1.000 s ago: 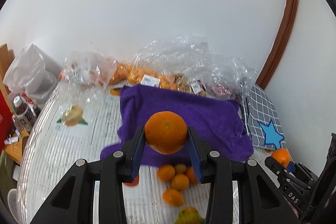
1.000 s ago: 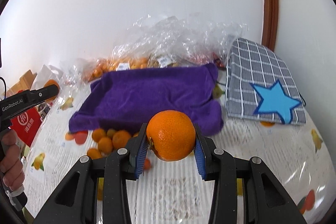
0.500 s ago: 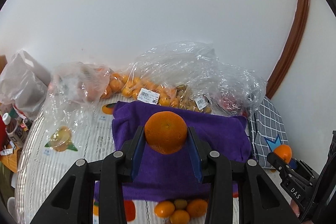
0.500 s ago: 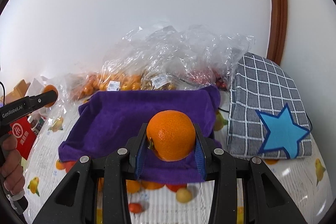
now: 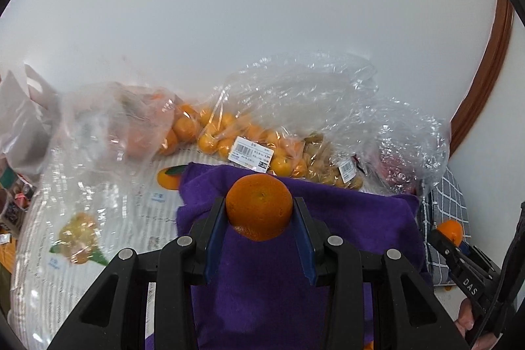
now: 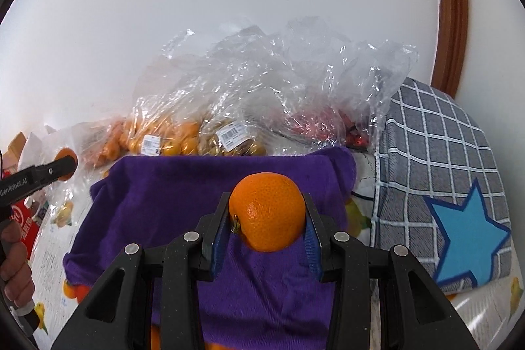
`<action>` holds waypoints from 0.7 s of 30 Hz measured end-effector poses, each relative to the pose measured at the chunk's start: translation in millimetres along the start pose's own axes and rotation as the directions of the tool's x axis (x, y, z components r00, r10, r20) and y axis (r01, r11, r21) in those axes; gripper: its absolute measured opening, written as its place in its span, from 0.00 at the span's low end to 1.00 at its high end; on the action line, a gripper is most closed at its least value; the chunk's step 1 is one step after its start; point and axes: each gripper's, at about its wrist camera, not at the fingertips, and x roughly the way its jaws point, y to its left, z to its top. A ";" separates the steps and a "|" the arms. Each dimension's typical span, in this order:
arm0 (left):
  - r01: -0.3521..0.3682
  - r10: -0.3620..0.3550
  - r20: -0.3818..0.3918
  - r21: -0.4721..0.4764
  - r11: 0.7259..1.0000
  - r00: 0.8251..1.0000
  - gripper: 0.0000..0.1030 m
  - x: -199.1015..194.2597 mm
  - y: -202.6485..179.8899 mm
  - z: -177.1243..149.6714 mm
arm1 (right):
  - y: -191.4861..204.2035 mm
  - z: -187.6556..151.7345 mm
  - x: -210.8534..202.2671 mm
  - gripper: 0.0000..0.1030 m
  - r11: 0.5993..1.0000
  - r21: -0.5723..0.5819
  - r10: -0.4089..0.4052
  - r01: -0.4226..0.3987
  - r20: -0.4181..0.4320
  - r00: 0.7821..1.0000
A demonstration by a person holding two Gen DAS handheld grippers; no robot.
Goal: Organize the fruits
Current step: 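Carry the right tool's orange onto the purple towel and open it while the left tool does likewise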
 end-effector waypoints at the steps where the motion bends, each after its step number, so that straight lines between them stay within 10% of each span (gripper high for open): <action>1: 0.002 -0.002 -0.011 0.000 1.000 1.000 0.36 6.6 -1.3 1.0 | -0.9 1.6 5.4 0.39 1.000 0.003 -0.002 0.002 -0.006 1.000; 21: 0.023 -0.017 -0.188 0.033 0.999 0.982 0.36 92.5 -13.2 -14.2 | -0.7 -15.5 90.2 0.39 1.000 0.015 0.008 -0.005 -0.218 0.976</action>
